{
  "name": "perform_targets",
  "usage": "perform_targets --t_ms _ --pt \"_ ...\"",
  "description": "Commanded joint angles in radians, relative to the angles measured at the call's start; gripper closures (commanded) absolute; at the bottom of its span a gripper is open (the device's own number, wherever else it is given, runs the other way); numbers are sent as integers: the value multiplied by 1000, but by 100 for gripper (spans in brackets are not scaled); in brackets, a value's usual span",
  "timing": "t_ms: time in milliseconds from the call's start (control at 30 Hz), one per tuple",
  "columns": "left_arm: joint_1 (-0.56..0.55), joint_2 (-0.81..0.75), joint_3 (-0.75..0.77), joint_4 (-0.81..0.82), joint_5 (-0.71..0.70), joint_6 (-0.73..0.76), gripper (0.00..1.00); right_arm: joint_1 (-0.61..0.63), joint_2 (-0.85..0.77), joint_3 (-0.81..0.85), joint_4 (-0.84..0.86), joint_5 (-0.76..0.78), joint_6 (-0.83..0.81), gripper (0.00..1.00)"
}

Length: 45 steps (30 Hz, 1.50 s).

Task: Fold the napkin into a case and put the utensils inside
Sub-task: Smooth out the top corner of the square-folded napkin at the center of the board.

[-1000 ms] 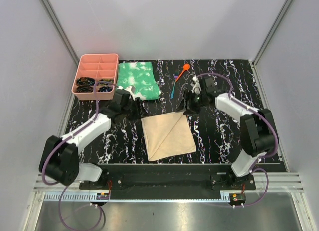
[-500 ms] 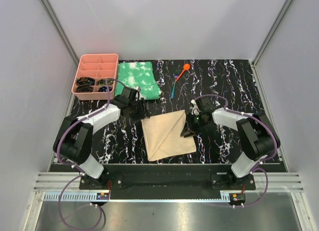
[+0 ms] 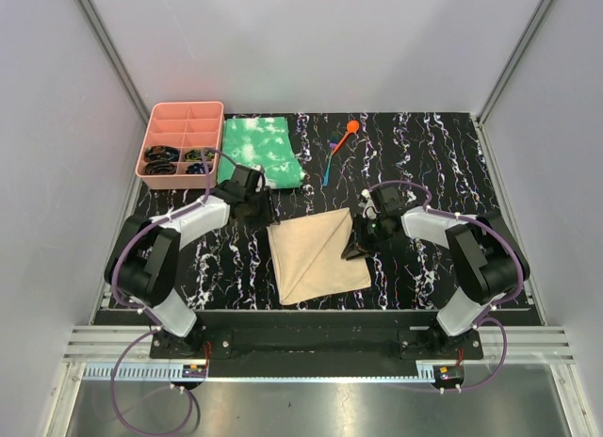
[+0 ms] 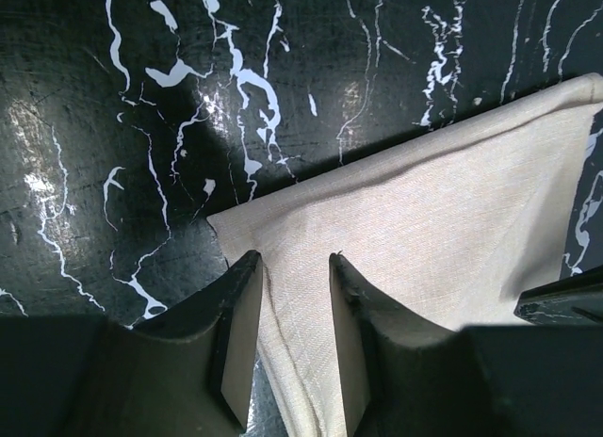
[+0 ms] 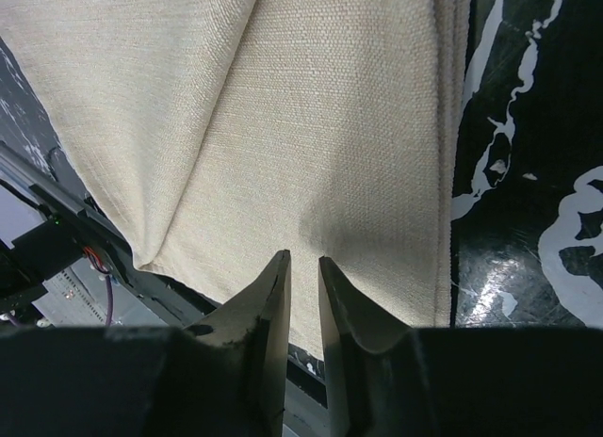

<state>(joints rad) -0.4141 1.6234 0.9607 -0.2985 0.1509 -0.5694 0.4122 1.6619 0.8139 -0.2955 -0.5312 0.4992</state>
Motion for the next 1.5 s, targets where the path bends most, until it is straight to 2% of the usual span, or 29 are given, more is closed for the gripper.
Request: perform_targets --t_ms 0,233,333,367,500,800,867,933,1033,1200,1267,1333,1367,1467 --pt "6 27 26 35 -13 -6 64 -1 -4 -1 32 16 6 74" --pt "6 50 29 48 -7 -12 67 -1 10 -5 42 16 9 74" --pt "6 61 33 50 -1 -12 73 -1 21 -7 50 16 13 75" --pt "6 58 33 50 -2 -11 80 -1 21 -9 55 14 15 75" --pt "6 18 13 50 -20 -12 93 -1 21 -10 56 13 15 76" --pt "6 -53 -92 99 -34 -46 100 -1 27 1 45 20 4 77" --pt "6 -50 -86 96 -40 -41 100 0 30 14 29 25 -5 77" --pt "8 -45 -67 75 -56 -40 91 10 26 24 6 39 -13 76" --pt "6 -53 -53 79 -73 -40 83 34 7 62 -36 71 -17 76" --pt "8 -33 -42 79 -71 -37 83 97 -31 131 -111 131 -4 72" --pt "8 -40 -51 84 -60 -44 83 144 -51 165 -120 137 30 65" --pt "8 -56 -57 90 -57 -46 77 195 -51 189 -87 108 77 61" --pt "8 -60 -60 94 -56 -47 70 207 -39 194 -67 90 96 56" --pt "8 -60 -57 98 -57 -47 65 258 -1 211 16 59 165 53"
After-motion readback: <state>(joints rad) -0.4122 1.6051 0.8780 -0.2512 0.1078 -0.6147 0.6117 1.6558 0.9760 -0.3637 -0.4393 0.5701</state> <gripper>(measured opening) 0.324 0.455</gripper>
